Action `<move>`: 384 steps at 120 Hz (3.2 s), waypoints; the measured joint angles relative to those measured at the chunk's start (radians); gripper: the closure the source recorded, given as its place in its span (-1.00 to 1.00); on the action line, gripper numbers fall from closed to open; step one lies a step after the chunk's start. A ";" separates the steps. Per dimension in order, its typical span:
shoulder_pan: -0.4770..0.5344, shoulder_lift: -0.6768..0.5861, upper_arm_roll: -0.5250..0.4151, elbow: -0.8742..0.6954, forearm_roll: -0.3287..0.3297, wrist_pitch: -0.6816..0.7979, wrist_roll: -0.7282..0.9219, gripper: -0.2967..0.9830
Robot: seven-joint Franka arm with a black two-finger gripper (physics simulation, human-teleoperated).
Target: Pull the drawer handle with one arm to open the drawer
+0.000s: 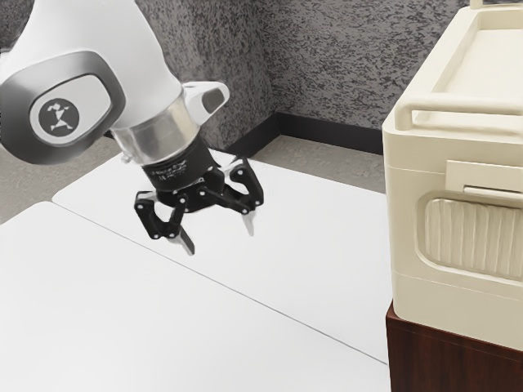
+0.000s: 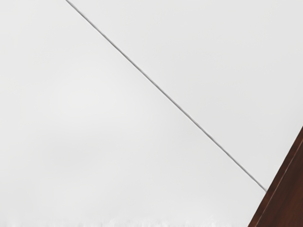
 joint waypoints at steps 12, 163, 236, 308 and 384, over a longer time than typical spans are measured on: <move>-0.002 -0.008 0.000 -0.028 0.022 -0.053 -0.114 -0.51; 0.077 0.187 -0.115 -0.141 -0.269 0.648 0.242 -0.53; 0.081 0.304 -0.131 -0.069 -0.339 0.720 0.481 -0.52; 0.076 0.367 -0.161 -0.029 -0.366 0.745 0.575 -0.51; 0.080 0.389 -0.160 -0.031 -0.368 0.750 0.601 -0.37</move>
